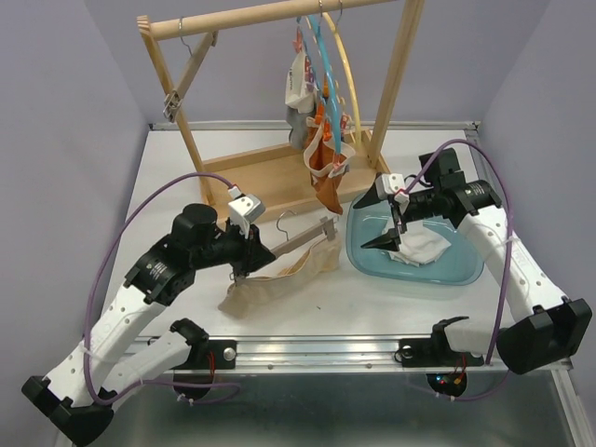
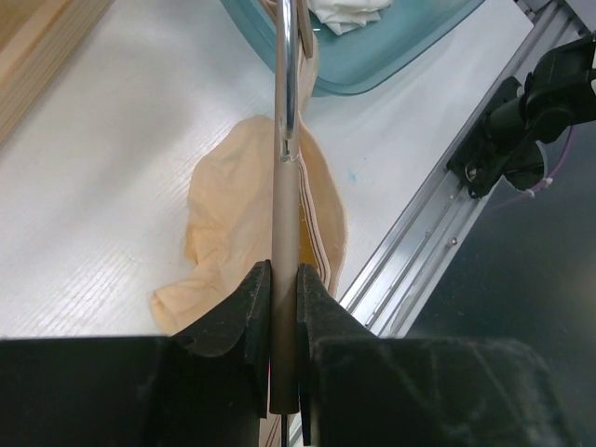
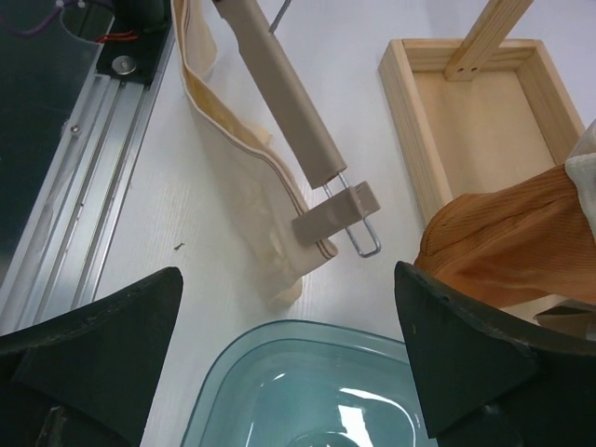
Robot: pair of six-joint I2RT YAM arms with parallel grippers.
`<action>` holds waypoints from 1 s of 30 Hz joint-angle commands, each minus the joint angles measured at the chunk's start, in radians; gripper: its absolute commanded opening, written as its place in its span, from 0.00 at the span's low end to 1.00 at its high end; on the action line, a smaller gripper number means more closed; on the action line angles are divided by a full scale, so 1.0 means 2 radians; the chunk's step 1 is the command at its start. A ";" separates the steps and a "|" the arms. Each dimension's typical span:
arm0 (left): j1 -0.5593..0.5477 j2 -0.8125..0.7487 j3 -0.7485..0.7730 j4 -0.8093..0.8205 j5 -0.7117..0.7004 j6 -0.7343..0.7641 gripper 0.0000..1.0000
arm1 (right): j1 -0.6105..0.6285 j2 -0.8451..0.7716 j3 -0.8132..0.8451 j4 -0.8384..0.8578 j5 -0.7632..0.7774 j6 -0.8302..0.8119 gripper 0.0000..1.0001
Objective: Remove the underwear clipped to the hanger
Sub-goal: Pick up the hanger from the clothesline, then remove the underwear from the hanger.
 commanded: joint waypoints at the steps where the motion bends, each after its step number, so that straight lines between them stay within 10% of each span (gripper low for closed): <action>1: -0.015 0.011 0.028 0.030 -0.011 0.020 0.00 | 0.002 0.013 0.042 -0.001 -0.001 0.012 1.00; 30: -0.193 0.074 0.073 0.027 -0.150 0.088 0.00 | 0.056 0.080 0.003 -0.003 0.022 -0.002 1.00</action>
